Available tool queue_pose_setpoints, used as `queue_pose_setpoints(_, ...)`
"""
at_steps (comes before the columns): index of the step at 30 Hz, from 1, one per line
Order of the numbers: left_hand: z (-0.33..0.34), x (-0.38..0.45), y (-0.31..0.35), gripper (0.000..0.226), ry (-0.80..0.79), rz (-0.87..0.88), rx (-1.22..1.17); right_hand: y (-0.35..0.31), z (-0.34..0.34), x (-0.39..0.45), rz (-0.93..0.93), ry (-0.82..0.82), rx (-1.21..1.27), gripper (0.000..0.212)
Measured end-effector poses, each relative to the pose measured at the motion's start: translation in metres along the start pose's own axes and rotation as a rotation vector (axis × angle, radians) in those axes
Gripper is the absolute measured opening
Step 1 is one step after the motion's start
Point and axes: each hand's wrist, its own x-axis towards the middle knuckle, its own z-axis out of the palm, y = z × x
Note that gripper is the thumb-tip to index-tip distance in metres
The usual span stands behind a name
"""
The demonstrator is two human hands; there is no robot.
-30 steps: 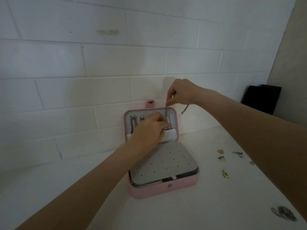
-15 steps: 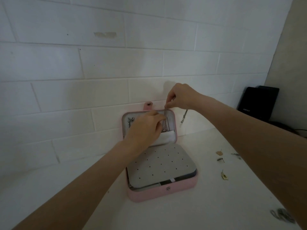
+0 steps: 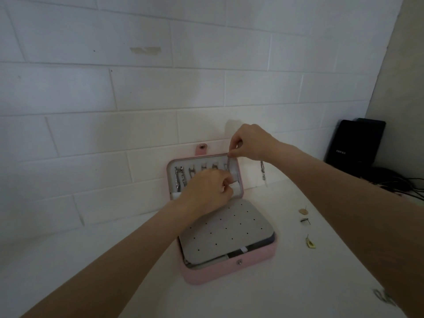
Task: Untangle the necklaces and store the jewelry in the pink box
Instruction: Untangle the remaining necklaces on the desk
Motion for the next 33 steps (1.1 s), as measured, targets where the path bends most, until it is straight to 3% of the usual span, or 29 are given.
queue_pose_setpoints(2,-0.002,0.001,-0.003,0.029,0.037,0.021,0.011,0.0,0.004,-0.002,-0.01,0.03,0.007,0.013)
queue_pose_setpoints(7,0.003,0.006,-0.013,0.038,0.208,0.125,0.319,0.0,0.008,-0.001,-0.015,0.058,0.064,0.011)
queue_pose_setpoints(13,0.011,0.008,-0.016,0.039,0.21,0.148,0.524,0.002,0.017,-0.002,0.002,0.108,0.1,0.012)
queue_pose_setpoints(23,0.007,0.003,-0.022,0.039,0.258,0.172,0.547,0.006,0.031,-0.015,0.072,0.293,-0.066,0.022)
queue_pose_setpoints(33,0.011,0.002,-0.024,0.038,0.222,0.223,0.513,0.008,0.037,-0.017,0.217,0.194,-0.006,0.022)
